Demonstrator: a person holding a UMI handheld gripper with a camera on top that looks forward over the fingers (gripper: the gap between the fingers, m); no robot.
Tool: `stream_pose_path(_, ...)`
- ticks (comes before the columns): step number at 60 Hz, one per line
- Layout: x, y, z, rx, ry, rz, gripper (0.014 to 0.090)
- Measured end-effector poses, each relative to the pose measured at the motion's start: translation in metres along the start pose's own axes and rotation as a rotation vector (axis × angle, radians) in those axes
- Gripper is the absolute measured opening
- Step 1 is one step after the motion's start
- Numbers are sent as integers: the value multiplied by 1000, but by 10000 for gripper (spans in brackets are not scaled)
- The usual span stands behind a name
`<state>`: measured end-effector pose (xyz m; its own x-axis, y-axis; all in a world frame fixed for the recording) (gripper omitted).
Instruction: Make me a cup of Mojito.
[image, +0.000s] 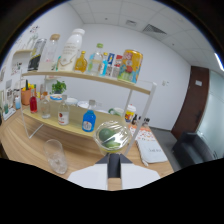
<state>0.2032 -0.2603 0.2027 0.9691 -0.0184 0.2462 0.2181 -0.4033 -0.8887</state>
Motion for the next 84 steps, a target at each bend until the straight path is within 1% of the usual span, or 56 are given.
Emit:
stream_pose_path(2,5,19,8,-23,-9,39,147)
stream_pose_path(6,12,52,18,-98,-27,87,146)
stream_pose_path(16,22,125,47,-220,-63,161,146)
stream_pose_path(22,27,154,58,-287,-67,181,145)
stream_pose_path(27,25,175,65,-314,-81,192,146)
stream_pose_path(36,24,195,68,-351,-91,177,149)
stream_pose_path(49,25,194,69,-346,-108,174,182)
stream_pose_path(50,25,193,68,-346,-108,171,216)
stream_pose_path(53,30,193,67,-349,-92,170,394)
stream_pose_path(54,31,192,66,-346,-88,171,463)
stream_pose_path(55,32,190,65,-344,-87,171,637)
stream_pose_path(56,32,189,64,-341,-83,173,711)
stream_pose_path(57,34,187,62,-340,-79,171,739)
stream_pose_path(58,36,185,61,-336,-73,168,787)
stream_pose_path(60,40,181,57,-328,-58,160,839)
stream_pose_path(62,43,174,52,-312,-41,155,854)
stream_pose_path(65,43,158,43,-274,-32,157,855)
stream_pose_path(70,32,120,24,-204,-45,180,859)
stream_pose_path(74,16,85,6,-129,-65,200,859)
stream_pose_path(81,-19,33,-22,-34,-89,223,859)
stream_pose_path(84,-39,17,-31,-7,-98,233,858)
